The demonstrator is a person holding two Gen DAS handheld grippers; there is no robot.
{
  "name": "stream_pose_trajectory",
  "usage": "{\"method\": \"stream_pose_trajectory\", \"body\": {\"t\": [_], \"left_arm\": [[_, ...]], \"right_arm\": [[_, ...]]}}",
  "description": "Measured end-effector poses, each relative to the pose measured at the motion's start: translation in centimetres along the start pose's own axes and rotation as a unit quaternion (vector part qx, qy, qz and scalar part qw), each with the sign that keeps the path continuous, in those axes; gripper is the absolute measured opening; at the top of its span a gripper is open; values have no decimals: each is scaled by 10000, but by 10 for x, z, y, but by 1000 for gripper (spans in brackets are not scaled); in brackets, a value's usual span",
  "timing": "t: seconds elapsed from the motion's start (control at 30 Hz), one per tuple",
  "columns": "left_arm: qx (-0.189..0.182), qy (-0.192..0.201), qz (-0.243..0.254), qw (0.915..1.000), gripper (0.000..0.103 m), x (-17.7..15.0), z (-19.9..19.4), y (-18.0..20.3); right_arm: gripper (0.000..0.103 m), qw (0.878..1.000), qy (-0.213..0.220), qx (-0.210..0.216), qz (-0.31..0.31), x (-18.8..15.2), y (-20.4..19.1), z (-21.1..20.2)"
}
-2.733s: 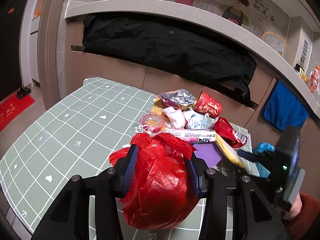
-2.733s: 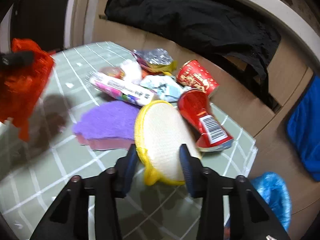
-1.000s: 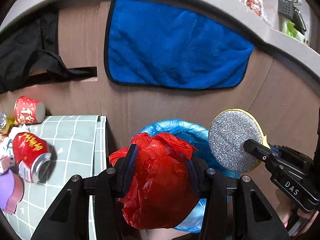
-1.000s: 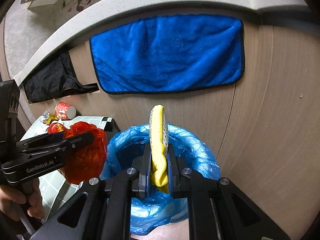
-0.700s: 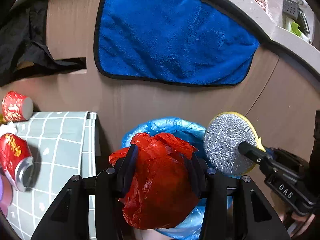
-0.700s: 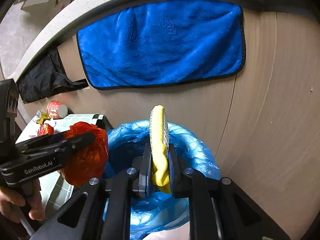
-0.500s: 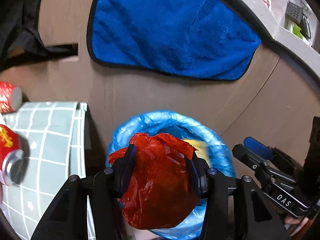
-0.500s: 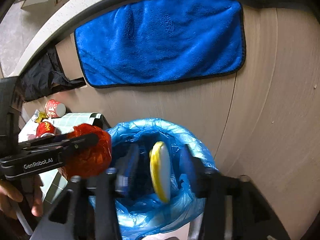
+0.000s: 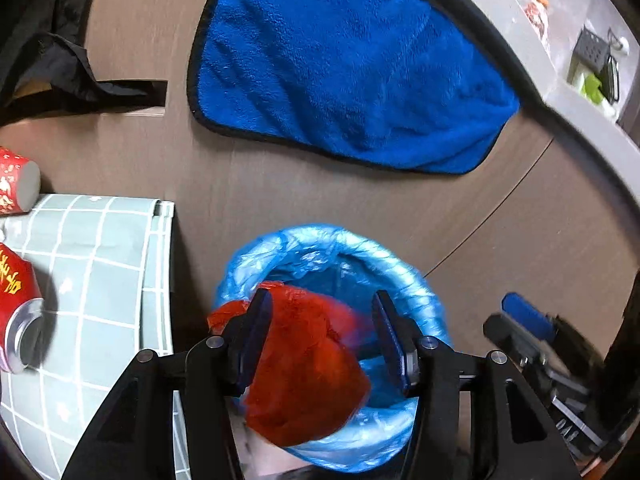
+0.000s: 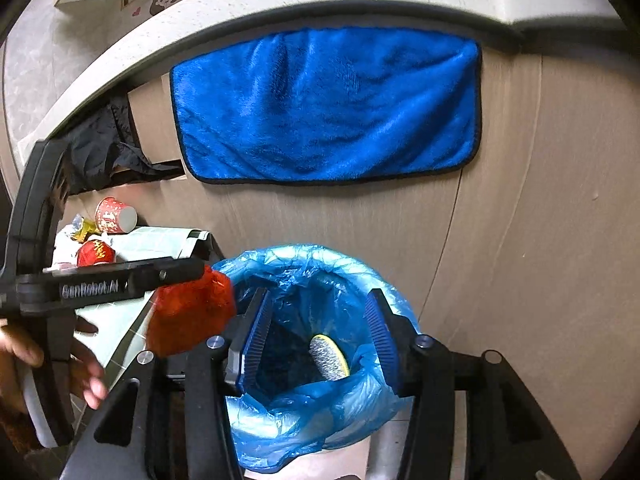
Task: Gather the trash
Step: 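Grasp the red can with the right tool while the left tool moves to the purple sponge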
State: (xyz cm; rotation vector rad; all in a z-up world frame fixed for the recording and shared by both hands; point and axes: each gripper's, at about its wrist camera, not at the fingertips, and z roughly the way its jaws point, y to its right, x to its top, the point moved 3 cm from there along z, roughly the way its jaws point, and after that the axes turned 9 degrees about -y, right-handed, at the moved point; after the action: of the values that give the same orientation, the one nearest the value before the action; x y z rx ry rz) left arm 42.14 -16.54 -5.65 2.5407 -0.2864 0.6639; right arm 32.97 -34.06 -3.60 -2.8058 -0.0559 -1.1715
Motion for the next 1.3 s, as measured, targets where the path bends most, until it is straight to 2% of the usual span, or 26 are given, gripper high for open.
{"method": "stream_pose_trajectory", "body": {"t": [0.07, 0.2, 0.4, 0.53, 0.7, 0.77, 0.87, 0.93, 1.07, 1.17, 1.2, 1.3], "left_arm": [[-56, 5, -3, 10000, 56, 0, -6, -1], [134, 422, 59, 9990, 66, -3, -36, -8], [950, 795, 354, 9917, 68, -23, -91, -45], [1522, 834, 312, 9843, 68, -46, -131, -93], [2082, 965, -258, 9730, 68, -77, -187, -177], [2229, 1114, -431, 9675, 68, -93, -206, -206], [2269, 1183, -621, 9647, 68, -114, -224, -239], [2262, 1152, -770, 9642, 68, -125, -229, -255], [2230, 1131, -995, 9631, 68, -141, -231, -272], [2203, 1055, -990, 9646, 68, -145, -228, -274], [2188, 1029, -969, 9655, 68, -146, -226, -275], [2145, 965, -910, 9677, 69, -147, -220, -273]], "right_arm": [[46, 10000, 29, -90, -22, -1, -1, -6], [46, 9999, 90, -108, -80, -2, -8, -16], [56, 9988, 100, 434, -225, 8, -44, -20], [56, 9929, 82, 878, -793, 21, -107, -14], [56, 9766, -140, 1408, -1620, 26, -201, 9], [56, 9669, -229, 1590, -1984, 24, -243, 23], [56, 9489, -367, 1805, -2564, 19, -295, 43], [55, 9408, -412, 1768, -2863, 19, -323, 58], [55, 9349, -626, 1428, -3187, 24, -357, 96], [58, 9323, -831, 1153, -3327, 25, -368, 125], [63, 9328, -744, 989, -3384, 25, -369, 129], [63, 9317, -710, 552, -3518, 25, -372, 143]]}}
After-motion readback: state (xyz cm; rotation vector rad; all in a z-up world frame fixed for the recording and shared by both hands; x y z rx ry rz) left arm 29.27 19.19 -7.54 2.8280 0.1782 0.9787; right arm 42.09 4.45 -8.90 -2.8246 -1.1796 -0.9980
